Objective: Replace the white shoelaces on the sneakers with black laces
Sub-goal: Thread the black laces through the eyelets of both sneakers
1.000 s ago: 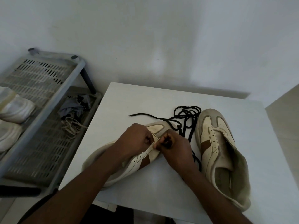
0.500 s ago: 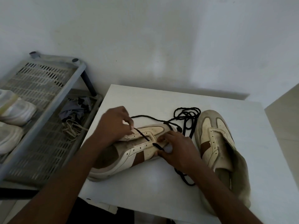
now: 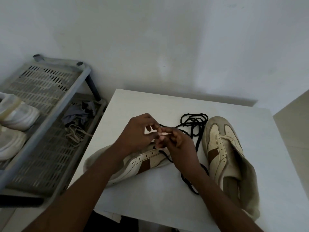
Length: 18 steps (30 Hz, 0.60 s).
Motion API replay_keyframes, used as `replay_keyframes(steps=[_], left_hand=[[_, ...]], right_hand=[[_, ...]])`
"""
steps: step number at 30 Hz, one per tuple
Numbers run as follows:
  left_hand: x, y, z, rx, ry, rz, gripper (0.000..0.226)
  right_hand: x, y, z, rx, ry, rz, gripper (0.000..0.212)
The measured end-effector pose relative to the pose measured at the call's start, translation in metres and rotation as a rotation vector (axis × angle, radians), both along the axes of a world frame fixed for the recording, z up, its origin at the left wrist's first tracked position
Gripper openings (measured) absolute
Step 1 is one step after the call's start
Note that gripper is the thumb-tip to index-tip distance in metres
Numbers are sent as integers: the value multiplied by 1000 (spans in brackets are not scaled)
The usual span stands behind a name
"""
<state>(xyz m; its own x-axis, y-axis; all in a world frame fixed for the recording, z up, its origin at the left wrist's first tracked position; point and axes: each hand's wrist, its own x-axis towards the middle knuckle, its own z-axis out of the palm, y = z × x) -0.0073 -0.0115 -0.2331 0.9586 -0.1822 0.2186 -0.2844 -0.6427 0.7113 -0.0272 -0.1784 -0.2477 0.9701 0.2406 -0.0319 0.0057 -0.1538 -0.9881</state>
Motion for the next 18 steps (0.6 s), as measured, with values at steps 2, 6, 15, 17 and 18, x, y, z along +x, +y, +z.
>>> replay_keyframes(steps=[2,6,15,17,18], left_hand=[[2,3,-3,13,33,4,13],[1,14,-11,277,299,-16,56],[-2,5,-3,437,209,-40,23],[-3,4,-3,374,215,-54,21],[-4,3,-2,344,212,-55,20]], right_hand=[[1,-3,1,84,81,-53,16],[2,-6,-3,-13,80,-107,13],[-6,5,-16,-365,-99,-100,15],[-5,4,-18,-345,-80,-111,18],[-5,4,-18,-339,-70,-123,19]])
